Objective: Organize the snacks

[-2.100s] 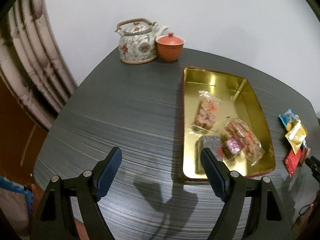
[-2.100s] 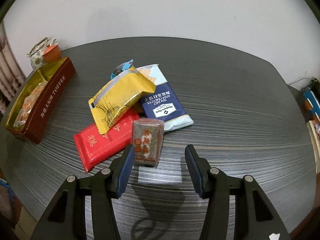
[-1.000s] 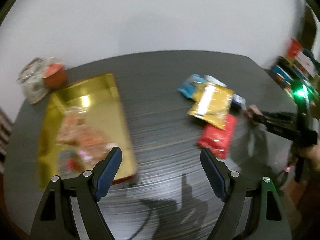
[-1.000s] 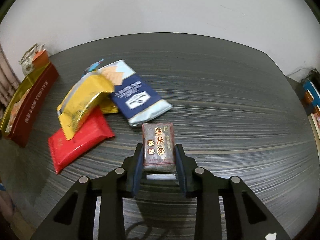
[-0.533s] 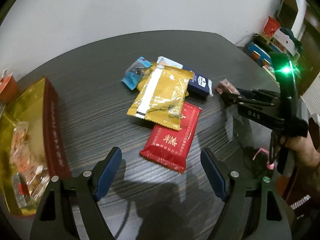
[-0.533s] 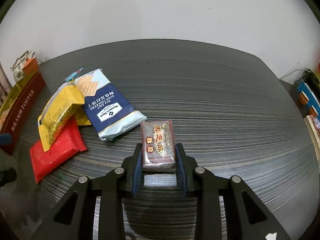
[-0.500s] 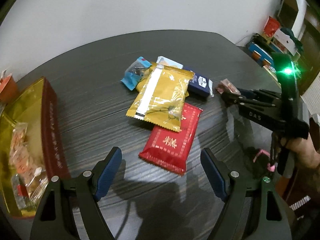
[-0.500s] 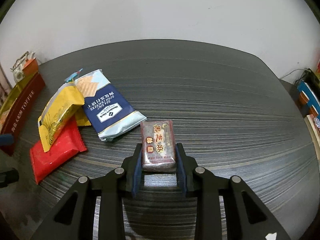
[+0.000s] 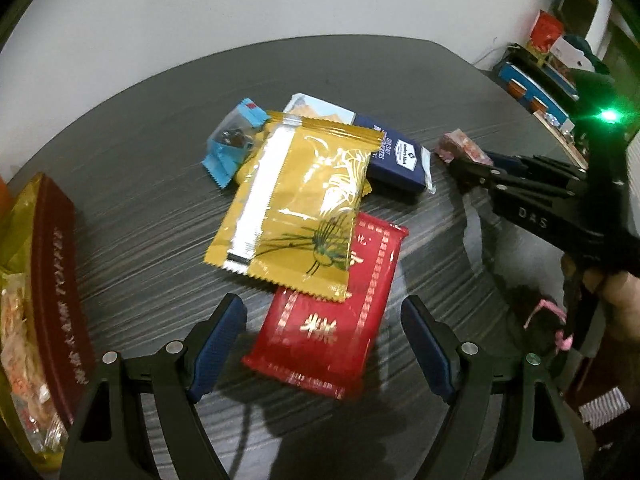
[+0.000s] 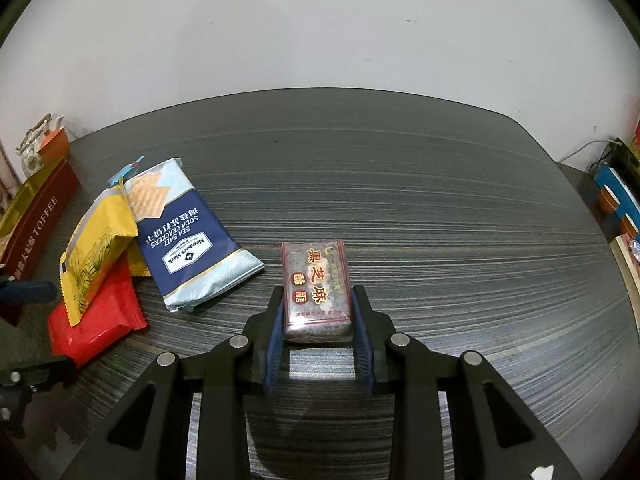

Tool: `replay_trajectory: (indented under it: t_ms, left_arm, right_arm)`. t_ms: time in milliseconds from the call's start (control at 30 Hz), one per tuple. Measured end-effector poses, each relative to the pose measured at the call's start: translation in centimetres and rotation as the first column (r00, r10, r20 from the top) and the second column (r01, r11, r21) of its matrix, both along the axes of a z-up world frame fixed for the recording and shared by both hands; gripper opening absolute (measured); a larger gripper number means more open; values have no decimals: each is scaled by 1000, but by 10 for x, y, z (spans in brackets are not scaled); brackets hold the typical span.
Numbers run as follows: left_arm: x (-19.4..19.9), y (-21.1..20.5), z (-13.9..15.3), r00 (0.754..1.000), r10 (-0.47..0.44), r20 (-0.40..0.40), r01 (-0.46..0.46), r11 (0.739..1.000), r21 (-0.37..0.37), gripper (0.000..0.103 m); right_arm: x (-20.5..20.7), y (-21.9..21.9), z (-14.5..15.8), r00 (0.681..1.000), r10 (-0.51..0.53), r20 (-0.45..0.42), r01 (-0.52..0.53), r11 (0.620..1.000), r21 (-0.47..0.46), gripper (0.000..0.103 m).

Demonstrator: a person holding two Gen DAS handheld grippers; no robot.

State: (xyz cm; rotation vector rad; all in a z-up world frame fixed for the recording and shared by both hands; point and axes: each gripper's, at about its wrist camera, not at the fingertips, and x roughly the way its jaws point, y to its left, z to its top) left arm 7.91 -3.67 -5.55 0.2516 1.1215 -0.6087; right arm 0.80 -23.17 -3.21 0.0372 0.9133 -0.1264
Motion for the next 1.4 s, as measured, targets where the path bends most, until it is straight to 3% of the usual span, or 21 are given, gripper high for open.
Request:
replay_trajectory:
  t_ms: [400, 833, 1033, 1400]
  left_arm:
    - [1, -21, -9, 998, 23, 54, -26, 998, 57, 81]
    - [-16, -10, -4, 996, 83, 41, -85, 995, 50, 50]
    - [-28, 2, 0, 996, 91, -7, -90, 995, 33, 49]
    - [-62, 32, 24, 997, 74, -3, -74, 997, -8, 47]
  right_arm:
    - [0, 0, 0, 1000, 1, 0, -1, 1000, 1, 29]
    - [0, 0, 0, 1000, 0, 0, 0, 1000, 3, 30]
    - [0, 0, 0, 1000, 0, 0, 0, 1000, 2, 30]
    - [0, 0, 0, 1000, -1, -1, 2, 1000, 3, 31]
